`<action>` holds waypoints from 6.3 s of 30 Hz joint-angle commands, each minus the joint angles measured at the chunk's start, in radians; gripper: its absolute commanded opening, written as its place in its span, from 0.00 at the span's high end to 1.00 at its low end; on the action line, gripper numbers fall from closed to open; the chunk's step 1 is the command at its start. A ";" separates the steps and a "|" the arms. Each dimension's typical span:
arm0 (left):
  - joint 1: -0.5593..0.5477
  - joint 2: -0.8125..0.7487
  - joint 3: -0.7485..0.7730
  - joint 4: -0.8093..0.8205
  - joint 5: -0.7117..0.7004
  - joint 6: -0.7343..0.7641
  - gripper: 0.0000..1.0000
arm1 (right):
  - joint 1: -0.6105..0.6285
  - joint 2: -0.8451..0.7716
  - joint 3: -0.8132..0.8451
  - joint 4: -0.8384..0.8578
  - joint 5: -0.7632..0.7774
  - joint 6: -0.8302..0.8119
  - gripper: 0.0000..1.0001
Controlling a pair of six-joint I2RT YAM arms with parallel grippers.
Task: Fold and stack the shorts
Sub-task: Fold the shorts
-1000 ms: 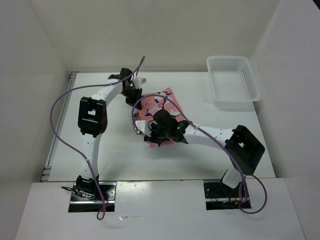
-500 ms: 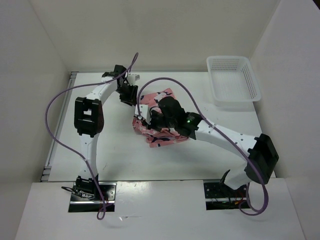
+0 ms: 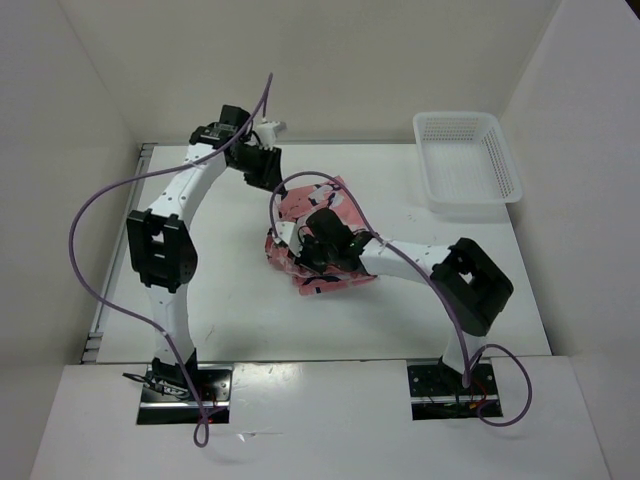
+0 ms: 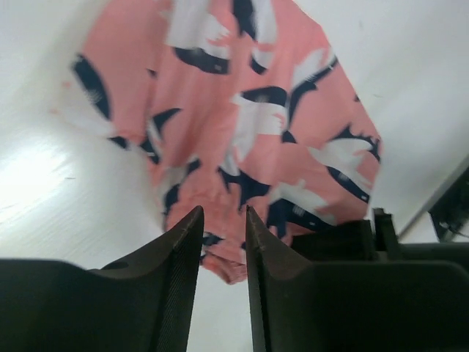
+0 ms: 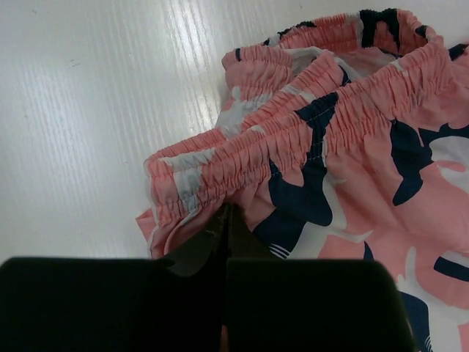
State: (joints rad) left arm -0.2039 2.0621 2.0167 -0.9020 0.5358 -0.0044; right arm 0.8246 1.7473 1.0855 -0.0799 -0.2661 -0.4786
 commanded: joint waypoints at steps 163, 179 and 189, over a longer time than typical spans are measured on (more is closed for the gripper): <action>-0.436 -0.201 -0.701 0.295 -0.430 0.004 0.38 | -0.374 0.577 0.880 -0.087 0.309 0.423 0.83; -0.123 -0.473 -0.355 0.193 -0.344 0.004 0.10 | -0.534 -0.064 0.662 -0.294 0.498 0.227 0.64; 0.331 -0.686 -0.587 0.296 -0.376 0.004 0.01 | -0.755 -0.555 0.193 -0.276 0.461 0.103 0.58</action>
State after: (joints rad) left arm 0.1028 1.4506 1.5028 -0.6327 0.1429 -0.0044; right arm 0.1242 1.2663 1.3453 -0.3473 0.1951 -0.3470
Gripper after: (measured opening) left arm 0.989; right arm 0.422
